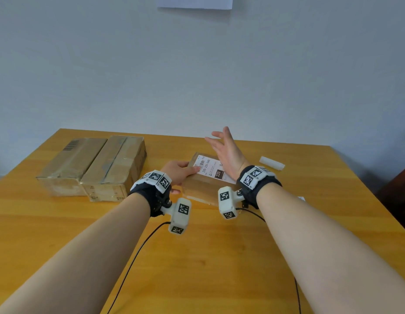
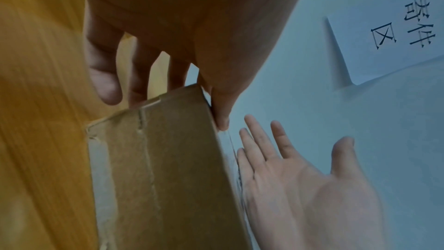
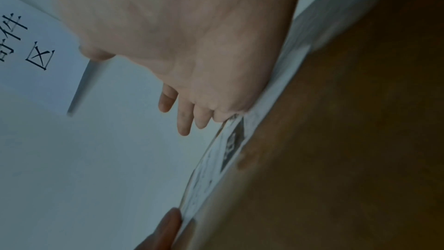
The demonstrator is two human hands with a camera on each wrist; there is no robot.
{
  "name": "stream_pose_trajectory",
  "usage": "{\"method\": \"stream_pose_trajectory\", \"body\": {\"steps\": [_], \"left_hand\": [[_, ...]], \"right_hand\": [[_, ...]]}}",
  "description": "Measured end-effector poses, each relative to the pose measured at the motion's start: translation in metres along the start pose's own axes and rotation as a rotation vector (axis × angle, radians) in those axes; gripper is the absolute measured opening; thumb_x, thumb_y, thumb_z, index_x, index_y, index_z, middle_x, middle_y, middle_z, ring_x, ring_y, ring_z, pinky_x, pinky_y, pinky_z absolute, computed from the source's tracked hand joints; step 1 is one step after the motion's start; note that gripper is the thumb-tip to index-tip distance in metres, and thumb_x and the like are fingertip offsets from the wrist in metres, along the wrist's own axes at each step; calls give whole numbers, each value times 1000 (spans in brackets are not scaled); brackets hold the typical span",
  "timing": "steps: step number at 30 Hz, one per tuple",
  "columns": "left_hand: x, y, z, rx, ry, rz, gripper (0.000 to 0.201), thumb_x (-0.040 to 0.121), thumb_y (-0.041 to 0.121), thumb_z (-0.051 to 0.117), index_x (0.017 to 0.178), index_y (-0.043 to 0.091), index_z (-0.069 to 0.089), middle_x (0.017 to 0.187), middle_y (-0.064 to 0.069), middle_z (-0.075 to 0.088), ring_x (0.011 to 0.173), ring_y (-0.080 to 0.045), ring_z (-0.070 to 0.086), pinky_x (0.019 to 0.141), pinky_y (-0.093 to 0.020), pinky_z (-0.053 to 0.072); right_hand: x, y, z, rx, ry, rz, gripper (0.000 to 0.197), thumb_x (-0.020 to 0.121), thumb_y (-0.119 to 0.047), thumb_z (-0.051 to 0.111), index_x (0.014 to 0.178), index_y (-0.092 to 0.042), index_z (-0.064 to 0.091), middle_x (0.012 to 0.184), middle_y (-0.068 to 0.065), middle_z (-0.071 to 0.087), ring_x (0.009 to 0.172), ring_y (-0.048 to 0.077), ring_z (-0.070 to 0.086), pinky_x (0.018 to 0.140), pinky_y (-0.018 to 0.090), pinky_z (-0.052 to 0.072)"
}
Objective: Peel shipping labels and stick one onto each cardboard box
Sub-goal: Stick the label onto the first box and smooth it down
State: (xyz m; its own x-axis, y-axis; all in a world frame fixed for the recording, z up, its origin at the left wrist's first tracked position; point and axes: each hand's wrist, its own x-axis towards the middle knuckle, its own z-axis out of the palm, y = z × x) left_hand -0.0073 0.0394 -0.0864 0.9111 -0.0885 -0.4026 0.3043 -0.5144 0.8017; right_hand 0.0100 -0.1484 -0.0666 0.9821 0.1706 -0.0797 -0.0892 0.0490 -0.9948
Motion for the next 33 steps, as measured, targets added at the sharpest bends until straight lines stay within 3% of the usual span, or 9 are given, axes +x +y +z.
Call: {"method": "stream_pose_trajectory", "body": {"steps": [8,10,13,16,18,21,24,27,33], "left_hand": [[-2,3,2,-41,15,-16,40,98,51,62,137,41,62,117,4,68,105,-20,65,71,-35,61],[-3,7,6,-111,46,-15,40,100,44,61,140,36,60,111,5,64,99,-19,62,68,-36,61],[-1,14,12,-224,120,-12,41,100,33,66,141,28,60,102,4,60,92,-21,62,80,-48,64],[4,19,15,-330,190,-6,50,98,23,70,144,19,53,121,-5,58,85,-21,60,76,-50,64],[6,20,17,-367,222,14,58,96,23,73,147,16,48,120,-6,54,91,-22,59,76,-50,65],[7,24,18,-357,248,34,63,91,28,77,146,16,47,109,-4,54,84,-15,60,83,-48,64],[11,24,23,-324,219,40,59,83,28,82,135,16,55,109,-5,64,92,-21,68,88,-44,63],[9,27,26,-246,193,80,48,87,8,74,133,13,58,113,-8,67,98,-23,71,90,-45,62],[-8,43,19,-194,108,42,51,94,3,64,143,6,50,120,-15,64,102,-32,71,91,-47,61]], "right_hand": [[-9,-12,-22,-312,73,33,82,94,-81,8,150,-29,40,159,-2,47,154,19,28,127,52,7],[-12,-19,-26,-420,82,81,79,98,-76,6,150,-27,39,156,0,50,152,22,32,122,48,15],[-15,-27,-22,-518,83,191,80,97,-79,8,148,-29,44,152,3,54,147,28,40,117,50,25],[-13,-34,-19,-576,87,284,81,94,-82,12,142,-29,51,151,6,54,137,30,50,117,52,34],[-14,-38,-20,-625,100,326,87,94,-82,11,146,-24,49,154,8,50,134,30,52,117,54,35],[-18,-41,-21,-667,126,379,94,94,-82,9,157,-20,38,160,13,42,146,35,41,120,57,30],[-28,-41,-20,-669,134,443,92,95,-81,11,160,-20,34,160,14,43,145,38,41,117,56,35],[-33,-38,-23,-660,141,462,86,99,-77,14,159,-19,36,158,14,44,145,39,41,117,55,36],[-31,-31,-37,-634,193,493,79,100,-73,19,142,-15,52,133,14,65,120,38,64,108,55,48]]}}
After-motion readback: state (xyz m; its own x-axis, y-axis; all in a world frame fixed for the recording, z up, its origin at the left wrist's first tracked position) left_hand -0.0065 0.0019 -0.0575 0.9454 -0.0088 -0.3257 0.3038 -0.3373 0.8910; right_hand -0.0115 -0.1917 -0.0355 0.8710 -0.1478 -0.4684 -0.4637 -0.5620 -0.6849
